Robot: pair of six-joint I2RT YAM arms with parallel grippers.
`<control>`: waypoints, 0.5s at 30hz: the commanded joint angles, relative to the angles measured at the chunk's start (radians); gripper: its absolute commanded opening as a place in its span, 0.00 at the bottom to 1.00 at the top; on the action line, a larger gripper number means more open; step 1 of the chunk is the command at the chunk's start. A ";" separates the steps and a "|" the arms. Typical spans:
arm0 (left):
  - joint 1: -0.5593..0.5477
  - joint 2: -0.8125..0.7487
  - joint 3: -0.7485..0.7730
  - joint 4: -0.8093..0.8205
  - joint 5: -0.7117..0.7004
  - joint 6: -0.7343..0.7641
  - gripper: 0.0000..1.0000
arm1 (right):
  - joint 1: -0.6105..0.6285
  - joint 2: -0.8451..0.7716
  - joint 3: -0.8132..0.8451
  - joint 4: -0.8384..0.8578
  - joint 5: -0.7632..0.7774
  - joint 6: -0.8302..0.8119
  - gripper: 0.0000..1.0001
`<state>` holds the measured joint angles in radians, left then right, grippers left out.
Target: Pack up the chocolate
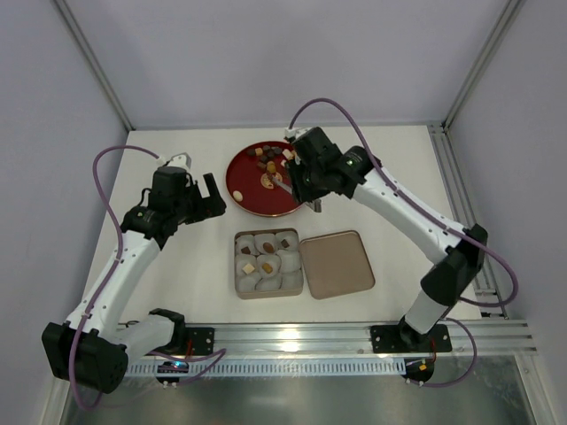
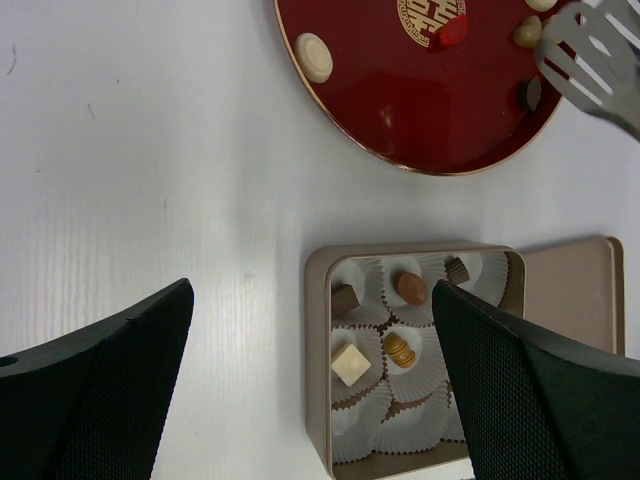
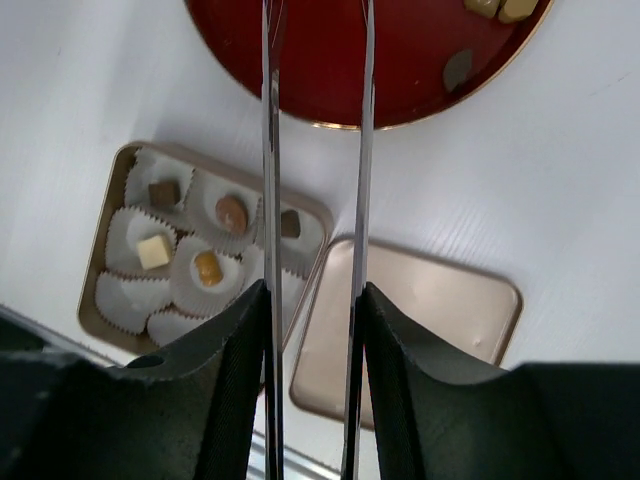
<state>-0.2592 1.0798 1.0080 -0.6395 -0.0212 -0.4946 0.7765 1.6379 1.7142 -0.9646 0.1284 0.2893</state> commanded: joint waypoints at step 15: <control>0.009 -0.014 -0.006 0.031 0.014 -0.007 1.00 | -0.115 0.431 0.394 -0.069 -0.049 -0.055 0.43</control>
<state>-0.2584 1.0798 1.0050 -0.6395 -0.0208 -0.4946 0.6537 2.0842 2.0556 -1.0283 0.0994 0.2379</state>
